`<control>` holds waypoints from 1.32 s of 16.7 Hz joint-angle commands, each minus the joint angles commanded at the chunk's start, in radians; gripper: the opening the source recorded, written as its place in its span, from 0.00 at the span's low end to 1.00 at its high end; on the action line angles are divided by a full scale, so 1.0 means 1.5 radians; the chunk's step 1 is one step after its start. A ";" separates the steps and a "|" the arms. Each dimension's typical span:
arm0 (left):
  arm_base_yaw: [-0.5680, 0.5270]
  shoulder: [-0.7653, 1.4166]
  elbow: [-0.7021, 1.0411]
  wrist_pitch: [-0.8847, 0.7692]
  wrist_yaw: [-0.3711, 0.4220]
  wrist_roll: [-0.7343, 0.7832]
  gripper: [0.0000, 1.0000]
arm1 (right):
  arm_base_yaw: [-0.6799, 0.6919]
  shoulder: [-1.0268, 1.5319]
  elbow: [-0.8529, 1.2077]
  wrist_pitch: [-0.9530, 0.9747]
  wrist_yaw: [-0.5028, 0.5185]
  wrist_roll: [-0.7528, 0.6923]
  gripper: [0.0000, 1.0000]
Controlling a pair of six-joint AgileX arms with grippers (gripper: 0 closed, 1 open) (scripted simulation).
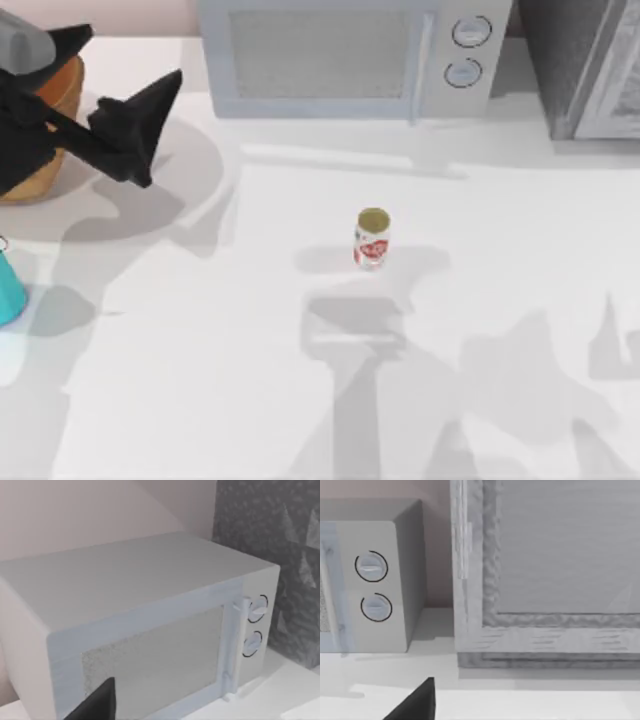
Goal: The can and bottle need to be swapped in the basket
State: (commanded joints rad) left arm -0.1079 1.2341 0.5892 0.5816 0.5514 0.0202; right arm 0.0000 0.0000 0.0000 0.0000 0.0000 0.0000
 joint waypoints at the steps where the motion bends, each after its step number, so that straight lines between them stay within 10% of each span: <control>1: 0.010 -0.088 -0.037 -0.040 -0.037 0.000 1.00 | 0.000 0.000 0.000 0.000 0.000 0.000 1.00; 12: 0.070 -0.774 -0.363 -0.361 -0.341 -0.012 1.00 | 0.000 0.000 0.000 0.000 0.000 0.000 1.00; 22: 0.073 -0.814 -0.392 -0.382 -0.366 -0.013 1.00 | 0.000 0.000 0.000 0.000 0.000 0.000 1.00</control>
State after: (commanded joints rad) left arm 0.0009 0.0137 0.0012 0.0092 0.0017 0.0008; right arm 0.0000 0.0000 0.0000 0.0000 0.0000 0.0000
